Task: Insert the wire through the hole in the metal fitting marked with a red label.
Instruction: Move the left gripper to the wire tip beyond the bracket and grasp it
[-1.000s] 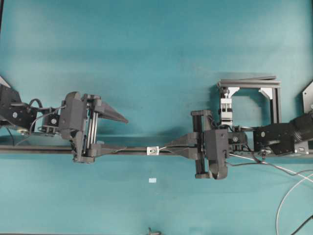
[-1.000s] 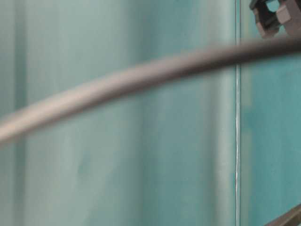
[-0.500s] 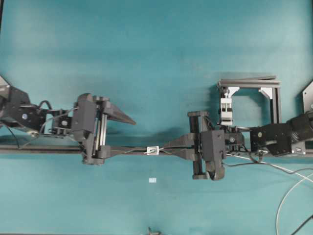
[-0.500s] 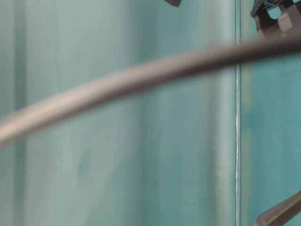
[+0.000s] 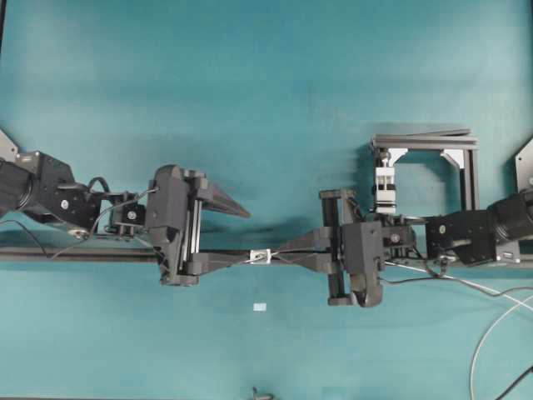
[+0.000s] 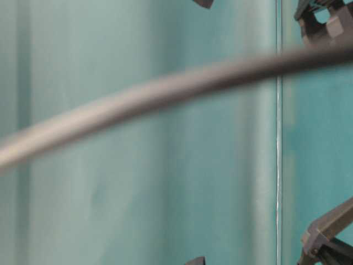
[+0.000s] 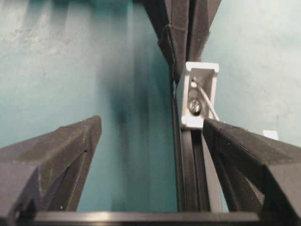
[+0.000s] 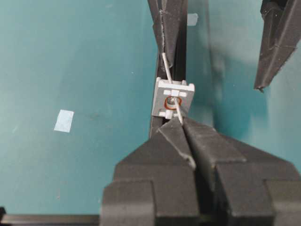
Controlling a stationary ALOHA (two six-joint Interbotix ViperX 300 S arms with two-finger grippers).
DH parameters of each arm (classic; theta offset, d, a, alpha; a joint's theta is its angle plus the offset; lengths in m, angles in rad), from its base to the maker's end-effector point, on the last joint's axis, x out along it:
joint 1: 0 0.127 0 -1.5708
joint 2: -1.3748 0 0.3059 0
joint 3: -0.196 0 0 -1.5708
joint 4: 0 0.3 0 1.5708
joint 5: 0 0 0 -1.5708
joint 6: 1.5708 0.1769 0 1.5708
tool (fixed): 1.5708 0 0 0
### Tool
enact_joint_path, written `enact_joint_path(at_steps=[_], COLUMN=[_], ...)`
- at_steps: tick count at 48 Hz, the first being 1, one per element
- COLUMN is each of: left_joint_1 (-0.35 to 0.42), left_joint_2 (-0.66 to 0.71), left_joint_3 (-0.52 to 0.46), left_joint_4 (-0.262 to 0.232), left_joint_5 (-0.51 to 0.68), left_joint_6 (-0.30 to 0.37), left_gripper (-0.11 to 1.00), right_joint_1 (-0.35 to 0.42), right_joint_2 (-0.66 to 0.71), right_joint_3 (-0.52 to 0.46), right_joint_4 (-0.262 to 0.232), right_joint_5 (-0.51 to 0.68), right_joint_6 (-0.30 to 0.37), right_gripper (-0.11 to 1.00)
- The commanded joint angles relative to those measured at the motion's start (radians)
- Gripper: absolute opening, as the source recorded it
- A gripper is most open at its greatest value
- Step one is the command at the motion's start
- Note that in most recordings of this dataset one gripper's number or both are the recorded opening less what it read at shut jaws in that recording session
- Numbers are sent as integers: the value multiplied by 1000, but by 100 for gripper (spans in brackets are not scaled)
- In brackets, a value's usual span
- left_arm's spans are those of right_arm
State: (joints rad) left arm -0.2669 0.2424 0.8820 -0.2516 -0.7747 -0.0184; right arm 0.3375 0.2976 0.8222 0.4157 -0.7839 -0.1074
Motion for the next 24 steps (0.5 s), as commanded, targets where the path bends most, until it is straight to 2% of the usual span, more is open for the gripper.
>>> enact_joint_path(at_steps=[1, 24], left_joint_1=[3, -11], left_joint_2=[-9, -11], left_joint_3=[-23, -32], left_joint_4=[-2, -2], left_joint_5=[8, 66], left_joint_6=[-2, -3], left_gripper=[49, 48], right_joint_1=[-9, -20], right_joint_2=[-9, -9], right_joint_3=[-2, 0], right_joint_4=[2, 2], right_joint_5=[0, -5], right_joint_6=[0, 0], right_gripper=[1, 1])
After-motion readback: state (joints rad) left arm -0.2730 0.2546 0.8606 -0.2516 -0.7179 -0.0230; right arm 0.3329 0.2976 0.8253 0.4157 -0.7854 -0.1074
